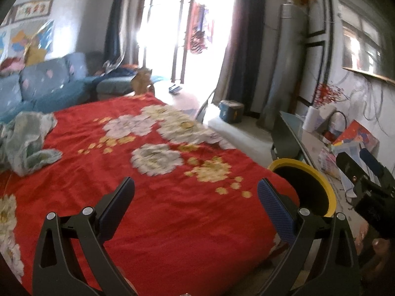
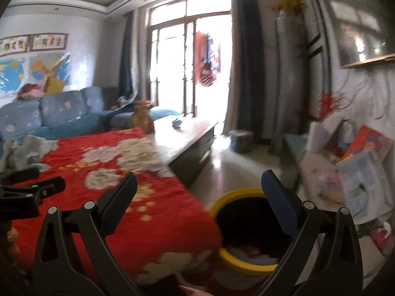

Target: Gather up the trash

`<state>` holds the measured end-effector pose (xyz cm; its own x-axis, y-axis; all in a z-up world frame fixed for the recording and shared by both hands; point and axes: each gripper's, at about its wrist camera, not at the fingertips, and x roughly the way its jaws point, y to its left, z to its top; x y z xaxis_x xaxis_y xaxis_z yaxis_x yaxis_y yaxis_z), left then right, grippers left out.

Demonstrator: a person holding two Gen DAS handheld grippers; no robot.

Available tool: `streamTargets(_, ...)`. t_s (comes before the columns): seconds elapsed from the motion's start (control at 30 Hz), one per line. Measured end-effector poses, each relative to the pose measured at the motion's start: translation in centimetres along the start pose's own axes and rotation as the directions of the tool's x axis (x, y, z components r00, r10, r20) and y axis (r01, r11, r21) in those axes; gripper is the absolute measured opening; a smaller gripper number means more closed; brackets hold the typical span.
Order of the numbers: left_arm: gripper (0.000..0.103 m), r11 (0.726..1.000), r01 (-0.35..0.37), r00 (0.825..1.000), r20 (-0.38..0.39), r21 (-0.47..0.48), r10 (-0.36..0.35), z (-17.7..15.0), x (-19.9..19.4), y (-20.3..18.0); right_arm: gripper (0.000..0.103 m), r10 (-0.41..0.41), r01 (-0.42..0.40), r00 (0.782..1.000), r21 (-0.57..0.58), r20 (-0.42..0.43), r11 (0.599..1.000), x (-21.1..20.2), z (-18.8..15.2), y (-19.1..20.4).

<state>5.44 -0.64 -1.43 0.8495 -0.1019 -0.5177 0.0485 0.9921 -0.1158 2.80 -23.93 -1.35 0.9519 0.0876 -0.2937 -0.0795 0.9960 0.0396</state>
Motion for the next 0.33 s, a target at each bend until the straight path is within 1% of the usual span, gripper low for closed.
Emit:
streamTargets(0.07,0.097,0.997,-0.051,0.998,-0.025,-0.060,0.049,0.4,-0.5,3.1,0.092,0.079,-0.079,0.996,0.001,-0.038,0.997,1.1,1.1,2.1)
streamTargets(0.1,0.097,0.991,-0.085,0.996,-0.035,-0.100,0.082,0.6,-1.0,5.4,0.092,0.116,-0.116,0.992,0.000,-0.055,0.993,1.5,1.6,3.2)
streamTargets(0.13,0.097,0.985,-0.119,0.992,-0.046,-0.126,0.114,0.7,-1.3,7.1,0.092,0.184,-0.185,0.979,-0.005,-0.084,0.983,2.3,2.2,5.2)
streamTargets(0.17,0.097,0.971,-0.176,0.984,-0.066,-0.165,0.167,0.8,-1.8,9.9,0.092,0.250,-0.254,0.961,-0.013,-0.119,0.967,3.2,2.9,7.6)
streamTargets(0.2,0.097,0.950,-0.235,0.971,-0.085,-0.206,0.222,0.7,-2.5,12.9,0.092,0.295,-0.301,0.944,-0.018,-0.150,0.954,3.7,3.3,9.8)
streamTargets(0.23,0.097,0.928,-0.289,0.957,-0.101,-0.237,0.272,0.7,-3.1,15.4,0.092,0.352,-0.363,0.915,-0.019,-0.196,0.932,4.6,3.7,12.5)
streamTargets(0.27,0.097,0.900,-0.346,0.938,-0.121,-0.265,0.325,0.4,-3.8,17.9,0.092,0.400,-0.415,0.885,-0.014,-0.239,0.910,5.2,3.9,14.7)
streamTargets(0.3,0.097,0.857,-0.430,0.903,-0.164,-0.285,0.398,-0.1,-4.5,21.5,0.092,0.458,-0.484,0.836,-0.011,-0.302,0.875,6.2,3.8,18.5)
streamTargets(0.33,0.097,0.826,-0.485,0.874,-0.194,-0.288,0.445,-0.5,-5.0,23.8,0.092,0.500,-0.536,0.796,-0.013,-0.341,0.844,6.8,3.7,21.5)
